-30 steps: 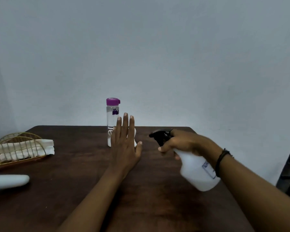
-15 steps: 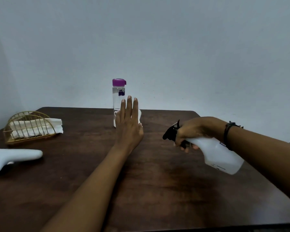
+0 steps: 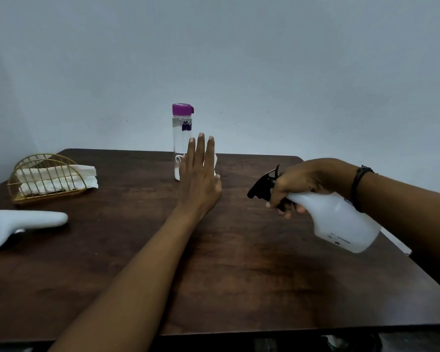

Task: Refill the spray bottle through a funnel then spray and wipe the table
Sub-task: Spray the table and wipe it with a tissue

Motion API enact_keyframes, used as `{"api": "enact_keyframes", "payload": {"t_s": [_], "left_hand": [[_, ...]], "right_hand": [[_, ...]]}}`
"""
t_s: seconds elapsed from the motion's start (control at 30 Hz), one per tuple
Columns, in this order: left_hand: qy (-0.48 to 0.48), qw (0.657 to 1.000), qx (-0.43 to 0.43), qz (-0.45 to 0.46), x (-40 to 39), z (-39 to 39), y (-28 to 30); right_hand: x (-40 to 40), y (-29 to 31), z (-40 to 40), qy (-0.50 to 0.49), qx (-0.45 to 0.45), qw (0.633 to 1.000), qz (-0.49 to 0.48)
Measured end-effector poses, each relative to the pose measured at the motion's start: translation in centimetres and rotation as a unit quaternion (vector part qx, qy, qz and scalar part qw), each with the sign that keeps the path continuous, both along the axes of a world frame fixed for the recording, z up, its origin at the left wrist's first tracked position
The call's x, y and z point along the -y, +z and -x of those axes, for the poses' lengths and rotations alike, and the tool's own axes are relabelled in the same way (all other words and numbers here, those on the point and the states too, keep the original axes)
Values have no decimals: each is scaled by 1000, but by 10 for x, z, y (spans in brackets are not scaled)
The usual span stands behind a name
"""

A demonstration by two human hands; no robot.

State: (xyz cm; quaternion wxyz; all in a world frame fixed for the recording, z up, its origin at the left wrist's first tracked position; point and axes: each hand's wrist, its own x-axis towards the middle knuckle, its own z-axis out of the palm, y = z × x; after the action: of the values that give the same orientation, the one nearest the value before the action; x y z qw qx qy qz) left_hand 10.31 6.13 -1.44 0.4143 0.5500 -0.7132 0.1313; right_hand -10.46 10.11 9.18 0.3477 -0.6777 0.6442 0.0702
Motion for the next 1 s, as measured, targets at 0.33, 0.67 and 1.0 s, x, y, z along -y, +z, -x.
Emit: {"api": "enact_keyframes", "payload": {"t_s": [0.33, 0.67, 1.0], "left_hand": [[5, 1000, 16, -5, 1, 1, -2], [7, 1000, 25, -10, 2, 1, -3], [1, 1000, 24, -10, 3, 0, -3]], "right_hand": [[4, -16, -9, 7, 25, 1000, 14], [18, -22, -11, -7, 30, 999, 45], [35, -16, -4, -36, 239, 940, 240]]}}
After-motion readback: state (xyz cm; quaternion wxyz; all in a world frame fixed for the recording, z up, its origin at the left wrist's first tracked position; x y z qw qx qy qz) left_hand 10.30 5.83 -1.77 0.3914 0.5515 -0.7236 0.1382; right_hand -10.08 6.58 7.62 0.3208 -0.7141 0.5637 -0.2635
